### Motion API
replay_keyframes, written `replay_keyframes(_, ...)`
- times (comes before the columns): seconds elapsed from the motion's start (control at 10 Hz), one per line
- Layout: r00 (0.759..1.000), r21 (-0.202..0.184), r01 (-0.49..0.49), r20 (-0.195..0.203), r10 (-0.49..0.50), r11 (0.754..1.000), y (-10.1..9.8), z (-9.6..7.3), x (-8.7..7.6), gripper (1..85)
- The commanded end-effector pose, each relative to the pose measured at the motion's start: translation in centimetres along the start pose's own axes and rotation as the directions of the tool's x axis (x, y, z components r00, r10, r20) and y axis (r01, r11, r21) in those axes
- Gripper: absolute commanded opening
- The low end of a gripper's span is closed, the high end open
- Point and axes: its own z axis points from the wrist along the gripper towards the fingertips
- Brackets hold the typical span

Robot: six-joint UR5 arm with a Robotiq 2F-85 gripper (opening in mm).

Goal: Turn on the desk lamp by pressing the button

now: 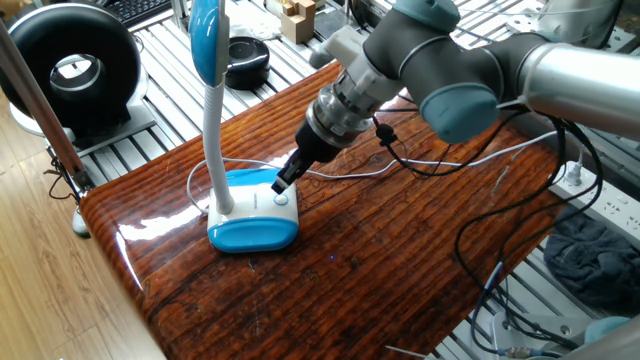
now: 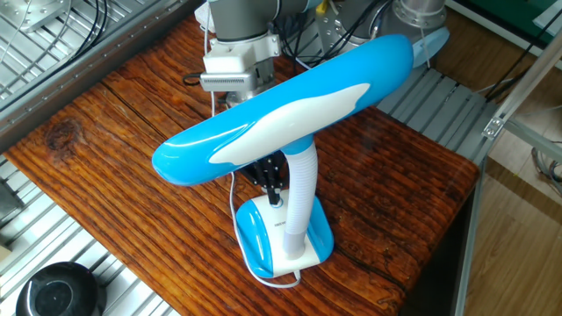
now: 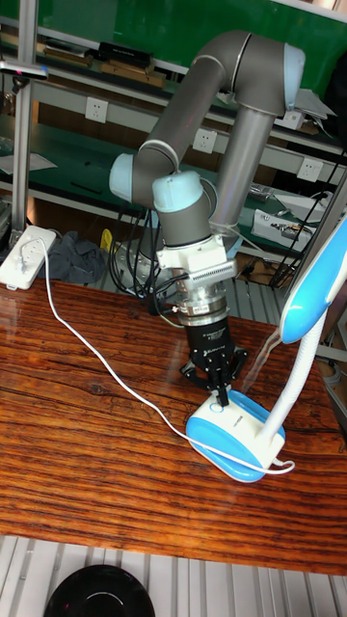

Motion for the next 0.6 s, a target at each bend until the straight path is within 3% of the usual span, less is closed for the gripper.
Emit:
replay_keyframes(0.0,1.0,0.002,-0.004,0.02,0.004,1.0,-0.3,0.5,-0.3,1.0)
replay_keyframes(0.5,1.0,0.026,0.018,-0.003,-0.018,1.0,-0.2,2.0,0.8,1.0)
